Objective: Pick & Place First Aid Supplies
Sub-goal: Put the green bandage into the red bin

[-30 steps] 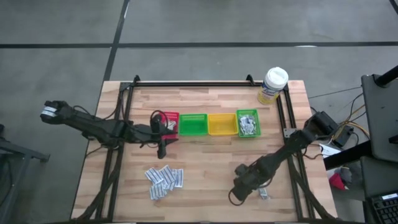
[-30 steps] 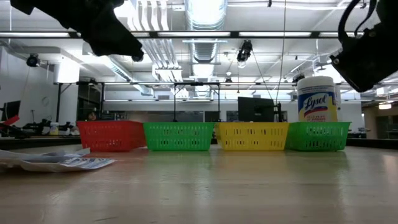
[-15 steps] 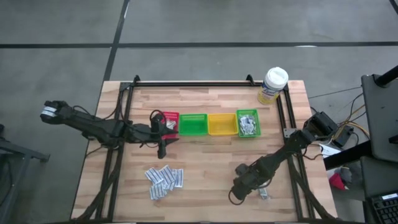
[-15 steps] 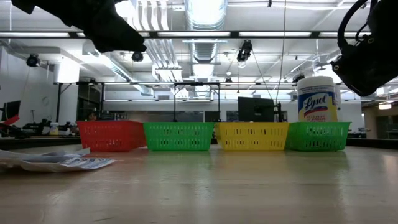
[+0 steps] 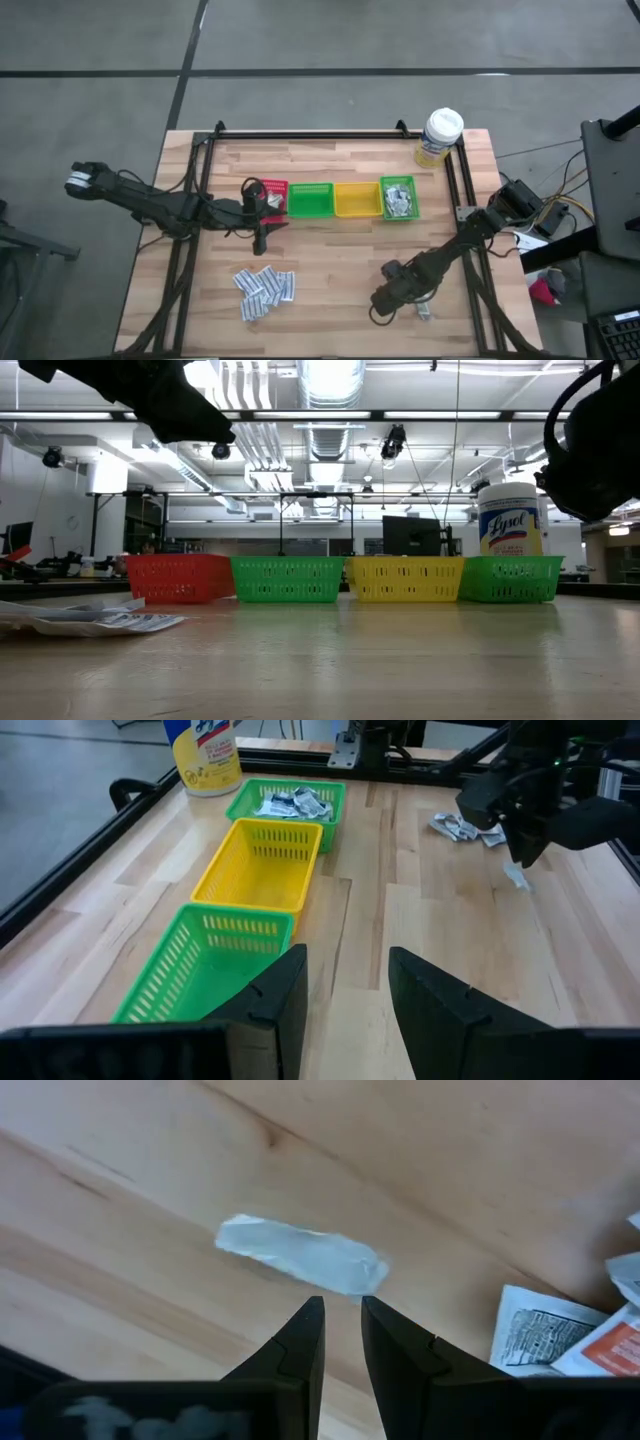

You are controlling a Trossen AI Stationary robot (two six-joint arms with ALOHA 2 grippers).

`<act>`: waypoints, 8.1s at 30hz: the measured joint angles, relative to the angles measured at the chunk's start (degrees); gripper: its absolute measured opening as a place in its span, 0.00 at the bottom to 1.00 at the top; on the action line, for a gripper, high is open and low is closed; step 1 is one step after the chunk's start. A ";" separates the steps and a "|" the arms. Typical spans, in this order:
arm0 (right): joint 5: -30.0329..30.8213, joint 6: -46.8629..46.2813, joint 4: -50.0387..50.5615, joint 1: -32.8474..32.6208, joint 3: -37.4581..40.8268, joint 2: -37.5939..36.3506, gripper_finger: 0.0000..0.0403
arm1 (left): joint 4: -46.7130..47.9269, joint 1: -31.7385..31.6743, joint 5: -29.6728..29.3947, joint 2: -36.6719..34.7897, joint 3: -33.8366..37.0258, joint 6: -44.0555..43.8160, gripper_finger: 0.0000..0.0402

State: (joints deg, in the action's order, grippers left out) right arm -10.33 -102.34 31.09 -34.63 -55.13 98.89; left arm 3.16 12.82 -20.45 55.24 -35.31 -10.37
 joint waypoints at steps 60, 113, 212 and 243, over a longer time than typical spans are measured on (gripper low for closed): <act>23.46 28.53 2.96 -0.07 -3.45 2.85 0.02 | -0.17 0.09 9.78 0.00 0.00 -3.45 0.34; 53.30 67.02 2.47 8.09 -20.61 2.49 0.02 | -29.87 4.11 12.45 28.65 -8.00 -4.38 0.34; 42.34 68.73 -0.06 11.30 -27.15 7.96 0.02 | -14.53 1.51 10.60 30.49 -10.40 -11.37 0.00; 37.21 65.71 16.96 8.27 -23.68 7.91 0.02 | 28.61 -6.60 -14.17 20.01 -10.40 -35.30 0.00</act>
State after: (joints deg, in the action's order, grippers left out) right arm 26.88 -36.63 48.05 -26.37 -78.81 106.80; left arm 31.77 6.22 -34.62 75.25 -45.71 -45.66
